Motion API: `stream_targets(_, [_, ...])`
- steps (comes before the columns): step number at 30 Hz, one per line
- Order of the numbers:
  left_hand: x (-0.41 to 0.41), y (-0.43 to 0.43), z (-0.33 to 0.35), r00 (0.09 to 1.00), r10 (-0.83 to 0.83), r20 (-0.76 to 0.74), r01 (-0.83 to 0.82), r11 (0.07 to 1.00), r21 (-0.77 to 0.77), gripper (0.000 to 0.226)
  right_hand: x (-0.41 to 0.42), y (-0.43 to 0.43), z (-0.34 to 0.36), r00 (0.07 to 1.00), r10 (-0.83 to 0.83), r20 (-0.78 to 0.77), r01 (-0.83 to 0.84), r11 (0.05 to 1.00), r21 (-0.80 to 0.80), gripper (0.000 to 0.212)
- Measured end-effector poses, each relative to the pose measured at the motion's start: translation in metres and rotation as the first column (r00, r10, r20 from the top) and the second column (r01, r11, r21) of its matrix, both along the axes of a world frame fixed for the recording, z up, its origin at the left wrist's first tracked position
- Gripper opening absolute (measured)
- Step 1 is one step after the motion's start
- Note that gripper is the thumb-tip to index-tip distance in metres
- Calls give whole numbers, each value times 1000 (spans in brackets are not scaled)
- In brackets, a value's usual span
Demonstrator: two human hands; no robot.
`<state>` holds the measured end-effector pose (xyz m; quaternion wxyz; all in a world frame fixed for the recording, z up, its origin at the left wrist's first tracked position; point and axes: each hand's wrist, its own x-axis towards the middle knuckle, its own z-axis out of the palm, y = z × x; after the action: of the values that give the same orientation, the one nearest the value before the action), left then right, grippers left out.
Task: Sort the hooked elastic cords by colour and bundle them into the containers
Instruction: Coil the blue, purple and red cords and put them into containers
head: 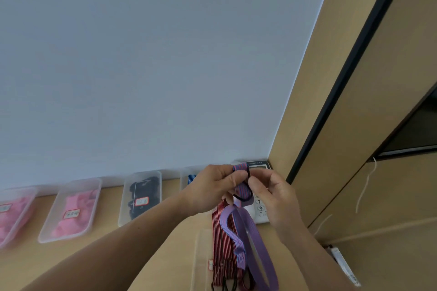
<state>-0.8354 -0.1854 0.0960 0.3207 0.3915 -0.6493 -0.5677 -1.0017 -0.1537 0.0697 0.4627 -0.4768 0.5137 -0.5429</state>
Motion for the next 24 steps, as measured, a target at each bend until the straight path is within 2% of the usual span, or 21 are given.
stream_targets(1, [-1, -2, 0, 999, 32, -38, -32, 999, 20, 28, 1, 2, -2, 996, 44, 73, -47, 998, 37, 26])
stream_targets(3, [-1, -6, 1, 990, 97, -102, -90, 993, 71, 28, 5, 6, -4, 983, 119, 142, -131, 988, 79, 21])
stream_targets(6, [-3, -12, -1, 984, 157, -83, -151, 986, 75, 27, 13, 7, -4, 992, 121, 45, -125, 989, 84, 4])
stream_targets(10, [-2, -15, -9, 967, 248, -51, -247, 968, 35, 29, 15, 8, -4, 995, 74, -64, -70, 996, 61, 18])
stream_targets(13, [-3, -13, -9, 974, 202, -101, -192, 976, 100, 27, 18, 11, -5, 995, 71, -68, -68, 996, 54, 24])
stream_targets(16, [-2, -11, -8, 982, 135, -129, -118, 984, 132, 20, 21, 12, -4, 997, 71, 16, -72, 995, 64, 26])
stream_targets(21, [3, -12, -12, 978, 178, -109, -174, 984, 45, 10, 23, 12, -7, 995, 69, 70, -73, 996, 51, 31])
stream_targets(24, [5, -11, -12, 984, 162, -77, -166, 985, -45, 8, 24, 14, -11, 987, 116, 114, -127, 987, 99, 24])
